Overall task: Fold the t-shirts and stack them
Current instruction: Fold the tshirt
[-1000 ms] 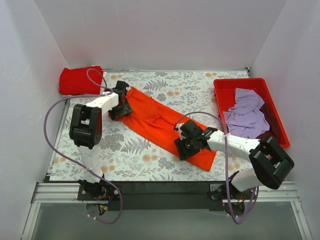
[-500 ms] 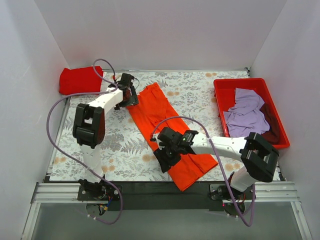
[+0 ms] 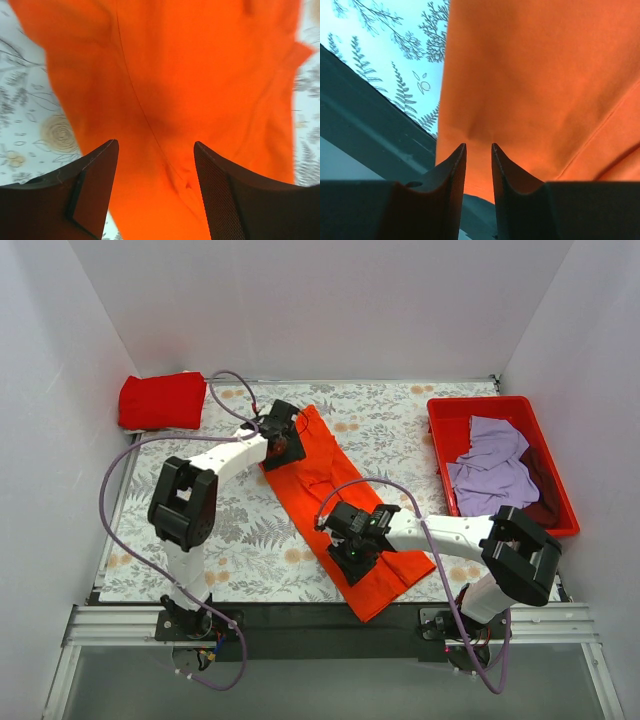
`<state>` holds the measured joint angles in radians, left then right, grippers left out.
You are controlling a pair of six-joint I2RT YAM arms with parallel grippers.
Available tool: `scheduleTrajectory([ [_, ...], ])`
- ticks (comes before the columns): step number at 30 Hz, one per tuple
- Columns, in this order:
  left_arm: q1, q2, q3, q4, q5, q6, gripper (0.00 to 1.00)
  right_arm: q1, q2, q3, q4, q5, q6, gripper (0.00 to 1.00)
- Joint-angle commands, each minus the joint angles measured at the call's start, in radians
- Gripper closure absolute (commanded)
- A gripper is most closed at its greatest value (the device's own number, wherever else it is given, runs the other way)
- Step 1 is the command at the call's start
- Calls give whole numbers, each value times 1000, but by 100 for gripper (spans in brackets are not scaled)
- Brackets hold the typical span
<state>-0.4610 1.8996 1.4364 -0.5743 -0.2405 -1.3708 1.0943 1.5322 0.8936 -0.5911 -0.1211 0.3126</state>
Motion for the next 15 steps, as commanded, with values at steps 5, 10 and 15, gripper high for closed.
scheduleTrajectory([
  [5, -1, 150, 18, 10, -29, -56, 40, 4, 32, -4, 2, 6, -35, 66],
  [10, 1, 255, 85, -1, -26, -5, 40, 33, 115, 34, 88, -113, -23, 62],
  [15, 1, 390, 298, -51, -54, 104, 37, 114, 331, 212, 140, -254, -30, 62],
])
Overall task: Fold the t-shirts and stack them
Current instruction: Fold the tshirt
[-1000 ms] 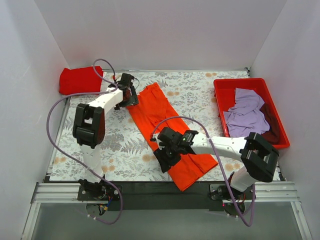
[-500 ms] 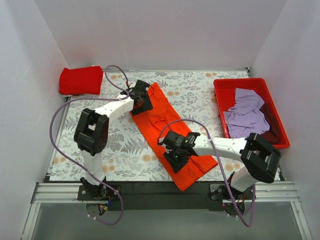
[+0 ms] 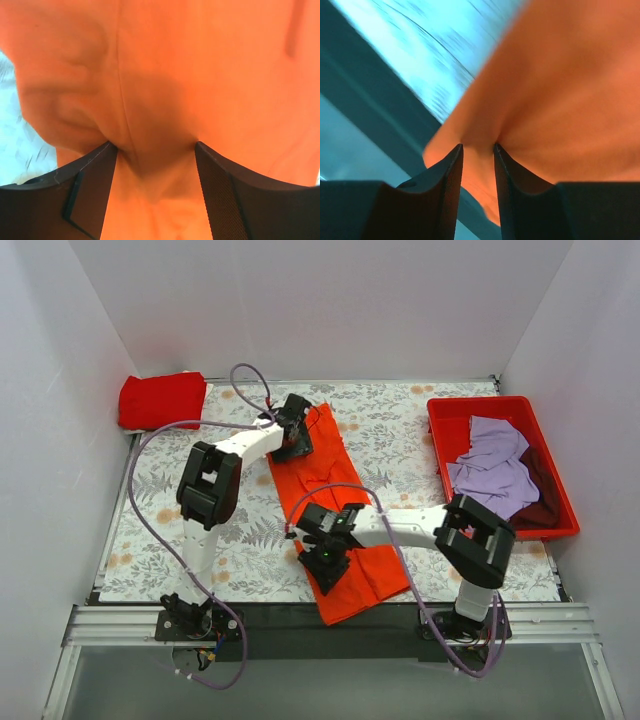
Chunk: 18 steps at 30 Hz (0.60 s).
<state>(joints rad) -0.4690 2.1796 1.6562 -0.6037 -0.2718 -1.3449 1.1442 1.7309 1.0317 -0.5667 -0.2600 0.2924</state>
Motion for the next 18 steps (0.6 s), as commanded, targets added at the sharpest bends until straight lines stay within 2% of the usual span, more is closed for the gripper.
scheduleTrajectory([
  [1, 7, 150, 118, -22, -26, 104, 36, 72, 166, 120, 117, -128, -15, 62],
  [5, 7, 235, 281, -15, -26, 210, 29, 81, 310, 292, 107, -127, -35, 62],
  [9, 9, 269, 410, -5, -32, 277, 23, 68, 332, 399, 59, -65, -56, 60],
  [13, 9, 229, 442, 13, -24, 265, 21, 61, 256, 360, 27, -15, -71, 58],
  [18, 9, 126, 422, 21, -1, 221, 16, 52, 61, 226, 13, 41, -21, 55],
])
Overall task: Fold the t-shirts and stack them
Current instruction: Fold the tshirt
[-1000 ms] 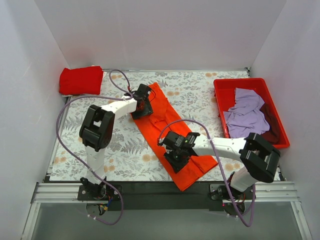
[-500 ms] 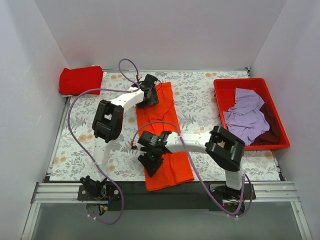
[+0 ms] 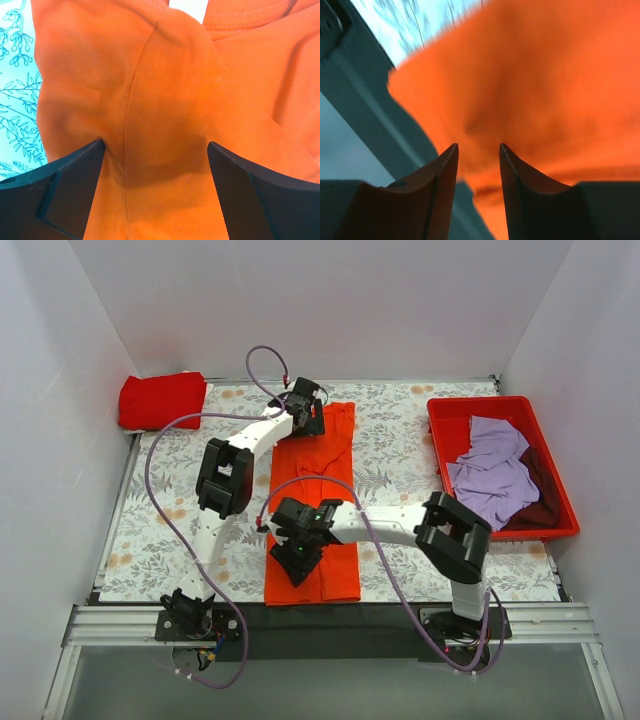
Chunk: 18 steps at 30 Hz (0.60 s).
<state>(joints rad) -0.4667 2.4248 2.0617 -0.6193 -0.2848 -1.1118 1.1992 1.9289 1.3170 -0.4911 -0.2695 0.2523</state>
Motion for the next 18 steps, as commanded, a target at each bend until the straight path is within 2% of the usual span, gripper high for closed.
scheduleTrajectory([
  [1, 7, -160, 14, 36, 16, -20, 16, -6, -171, -109, -64, 73, 30, 53],
  [6, 5, -302, -35, 17, 42, -110, 15, -45, -379, -267, -67, 147, 140, 47],
  [9, -1, -441, -173, 1, 50, -164, 15, -91, -471, -386, -69, 174, 235, 46],
  [18, -50, -959, -851, -128, 59, -312, 16, -161, -732, -668, 45, 196, 458, 42],
])
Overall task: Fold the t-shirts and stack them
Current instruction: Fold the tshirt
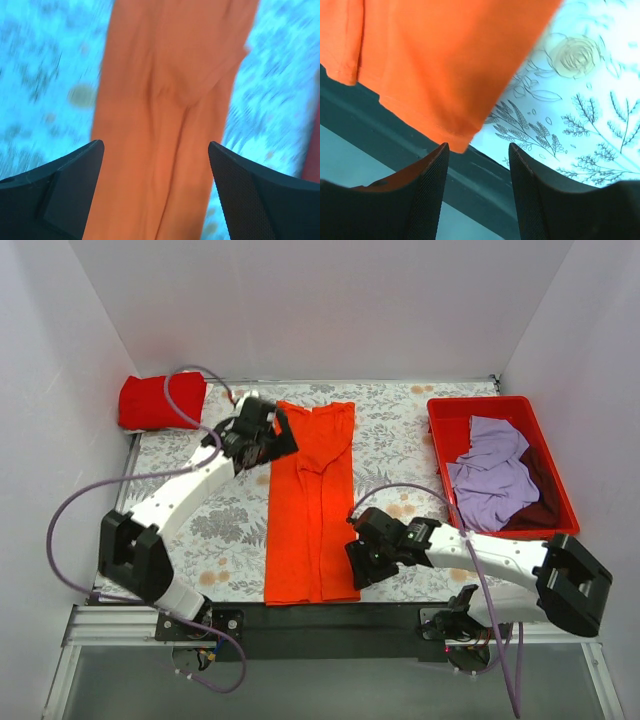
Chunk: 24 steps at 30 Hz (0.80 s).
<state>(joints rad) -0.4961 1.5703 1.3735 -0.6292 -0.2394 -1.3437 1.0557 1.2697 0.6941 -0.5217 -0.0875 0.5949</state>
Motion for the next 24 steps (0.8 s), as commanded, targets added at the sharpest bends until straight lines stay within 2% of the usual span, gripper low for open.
scheduleTrajectory([
  [1, -25, -146, -210, -133, 21, -109, 16, -25, -90, -83, 107, 8, 129, 43],
  [3, -42, -214, -348, -174, 57, -133, 16, -42, -122, -123, 150, -9, 158, 43],
  [4, -45, -283, -385, -190, 66, -147, 16, -46, -127, -152, 190, -33, 166, 44],
  [9, -56, -421, -609, -242, 188, -236, 16, -56, -118, -196, 259, -83, 201, 46],
  [19, -68, -512, -709, -290, 282, -295, 17, -54, -49, -225, 282, -138, 236, 48],
  [24, -79, -512, -732, -314, 302, -298, 17, -7, 5, -222, 229, -92, 286, 49],
])
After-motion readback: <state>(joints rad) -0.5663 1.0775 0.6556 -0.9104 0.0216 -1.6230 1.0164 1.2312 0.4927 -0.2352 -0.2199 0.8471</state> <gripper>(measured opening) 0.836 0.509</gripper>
